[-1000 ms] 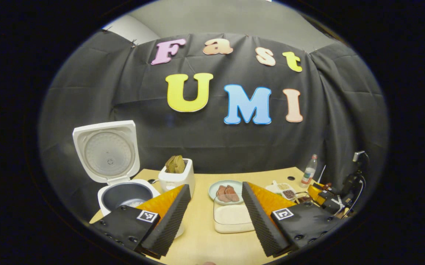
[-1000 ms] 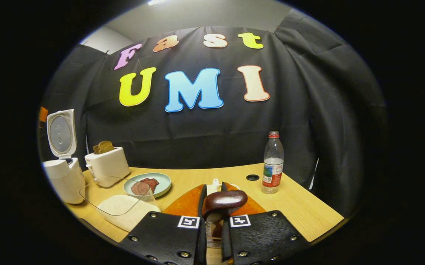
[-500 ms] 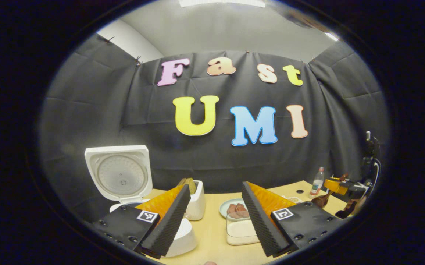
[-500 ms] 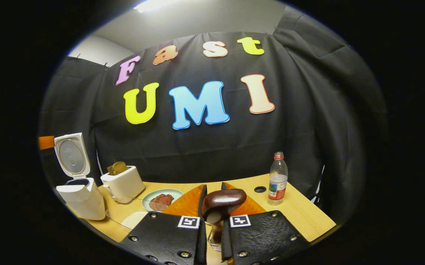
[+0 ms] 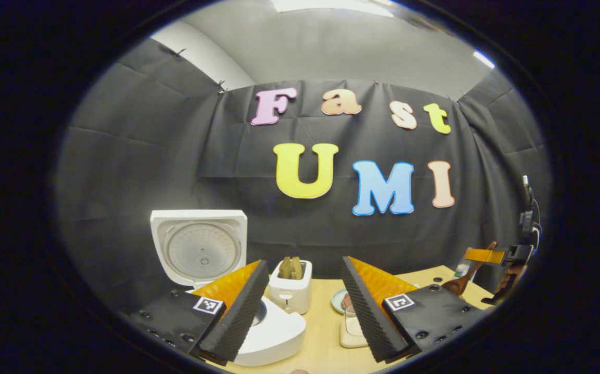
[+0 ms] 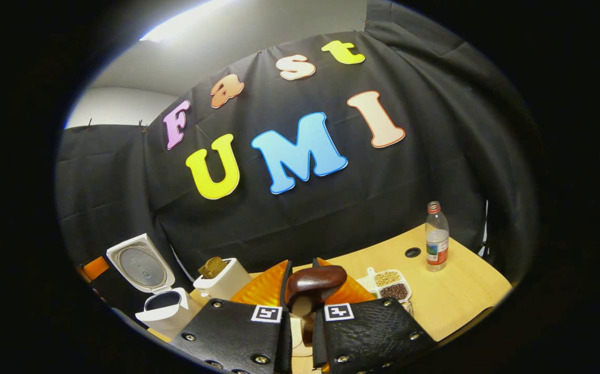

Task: Close the left gripper, press the button to open the rice cooker; take a wooden spoon from the chopstick holder with the right hand, scoop a spoonful of rice and pour it into the rice cooker, then put the wooden spoon back into the chopstick holder.

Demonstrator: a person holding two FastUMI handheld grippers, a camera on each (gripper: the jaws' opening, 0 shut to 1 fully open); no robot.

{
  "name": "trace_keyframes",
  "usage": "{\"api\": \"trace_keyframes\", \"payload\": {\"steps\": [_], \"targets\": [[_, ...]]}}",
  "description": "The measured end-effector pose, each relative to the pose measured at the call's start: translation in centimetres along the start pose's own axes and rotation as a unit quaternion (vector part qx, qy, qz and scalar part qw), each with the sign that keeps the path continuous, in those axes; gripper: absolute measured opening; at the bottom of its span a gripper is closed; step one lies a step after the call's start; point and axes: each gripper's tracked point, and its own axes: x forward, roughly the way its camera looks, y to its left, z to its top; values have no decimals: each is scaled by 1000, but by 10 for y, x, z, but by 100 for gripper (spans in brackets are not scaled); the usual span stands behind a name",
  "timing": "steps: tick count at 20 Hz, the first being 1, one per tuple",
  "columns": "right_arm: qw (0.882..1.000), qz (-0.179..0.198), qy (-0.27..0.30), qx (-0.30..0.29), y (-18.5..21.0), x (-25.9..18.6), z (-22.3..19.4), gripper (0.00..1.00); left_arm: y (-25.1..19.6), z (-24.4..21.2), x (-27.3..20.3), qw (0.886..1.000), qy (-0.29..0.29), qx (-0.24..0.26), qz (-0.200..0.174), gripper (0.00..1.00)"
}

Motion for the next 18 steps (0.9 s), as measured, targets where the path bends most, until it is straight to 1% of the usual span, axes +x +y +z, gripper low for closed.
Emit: {"api": "trace_keyframes", "payload": {"steps": [2,5,7,8,10,12,13,14,15,16,17,18], "targets": [[1000,6,-2,1,18,9,-3,16,9,5,0,1000,-5,5,-1,92],[1000,21,16,-2,45,28,-27,16,20,10,-1,1000,-7,15,-1,92],[999,28,30,-10,57,45,-48,16,26,7,-5,1000,-7,21,-1,100],[999,29,42,-16,61,54,-62,16,29,4,-6,1000,-4,19,0,97],[998,33,55,-29,71,70,-86,16,33,0,-7,1000,0,13,0,97],[996,29,63,-56,75,85,-108,15,38,-5,-9,1000,1,17,0,97],[995,25,68,-69,76,93,-120,15,41,-9,-11,1000,1,23,0,100],[994,23,75,-74,76,99,-131,15,44,-11,-12,1000,2,30,0,100],[994,20,82,-73,75,104,-142,15,47,-15,-13,999,4,36,-1,100],[993,16,90,-70,74,106,-153,16,50,-18,-12,999,6,40,-3,98],[993,18,96,-63,78,106,-162,16,53,-24,-13,999,10,41,-4,97],[994,25,94,-57,83,105,-163,16,58,-33,-14,999,17,42,-4,97]]}}
